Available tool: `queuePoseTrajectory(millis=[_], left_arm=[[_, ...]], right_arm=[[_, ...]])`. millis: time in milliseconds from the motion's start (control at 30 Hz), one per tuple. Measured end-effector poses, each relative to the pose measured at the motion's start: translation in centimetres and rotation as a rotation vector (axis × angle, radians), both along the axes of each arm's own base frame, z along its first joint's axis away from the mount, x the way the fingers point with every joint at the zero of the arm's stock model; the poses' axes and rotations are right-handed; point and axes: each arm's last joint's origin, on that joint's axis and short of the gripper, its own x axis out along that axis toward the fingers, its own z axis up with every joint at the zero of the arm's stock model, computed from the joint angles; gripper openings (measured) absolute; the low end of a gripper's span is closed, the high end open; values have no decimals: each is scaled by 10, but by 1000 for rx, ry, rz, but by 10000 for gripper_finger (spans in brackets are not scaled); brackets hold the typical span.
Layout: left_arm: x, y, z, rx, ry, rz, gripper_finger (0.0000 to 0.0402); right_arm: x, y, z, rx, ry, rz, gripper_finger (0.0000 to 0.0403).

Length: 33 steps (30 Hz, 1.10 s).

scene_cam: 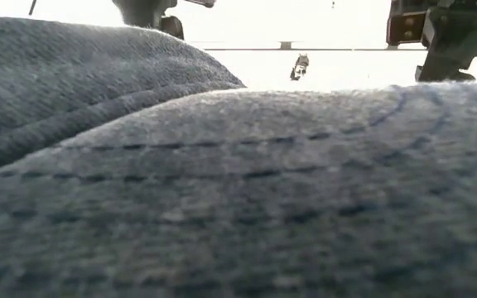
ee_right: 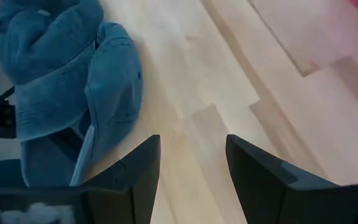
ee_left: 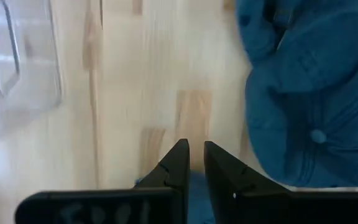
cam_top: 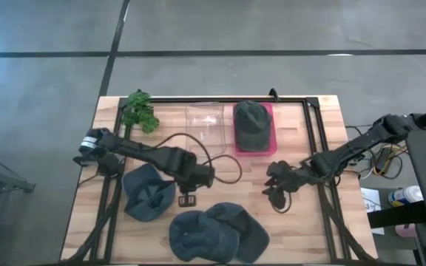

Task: Pick & Place hat
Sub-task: Put the right blue cap into the transparent bin

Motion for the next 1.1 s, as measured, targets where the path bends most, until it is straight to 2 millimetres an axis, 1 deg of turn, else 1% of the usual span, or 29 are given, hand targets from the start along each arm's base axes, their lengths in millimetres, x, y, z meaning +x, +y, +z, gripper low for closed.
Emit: queuePoseTrajectory(millis=[67,167,267,333,433,533,667,733,833,900,1100], left_arm=[[-4,-8,-3,1,0,5,42],[-2,-17,-11,-8,-31,-14,42],[5,-20,-22,-25,-105,-32,42],[9,-21,-31,-34,-154,-48,42],[15,-20,-44,-44,-227,-75,42],[21,-20,-56,-70,-298,-108,42],[25,-21,-70,-88,-390,-175,42],[25,-21,-76,-94,-411,-190,42],[25,-21,-82,-110,-446,-197,42],[24,-21,-85,-110,-436,-196,42],[23,-23,-86,-117,-431,-197,42]], right_arm=[[7,4,-8,23,26,4,178],[14,10,-20,69,84,21,178],[20,18,-32,118,129,57,178],[23,26,-37,146,130,83,178],[23,38,-39,193,115,105,178],[17,51,-37,245,115,108,178],[11,69,-32,328,90,119,178],[12,76,-31,367,67,121,178],[12,82,-38,375,82,108,178],[15,84,-44,376,88,100,178],[28,94,-62,400,55,109,178]])
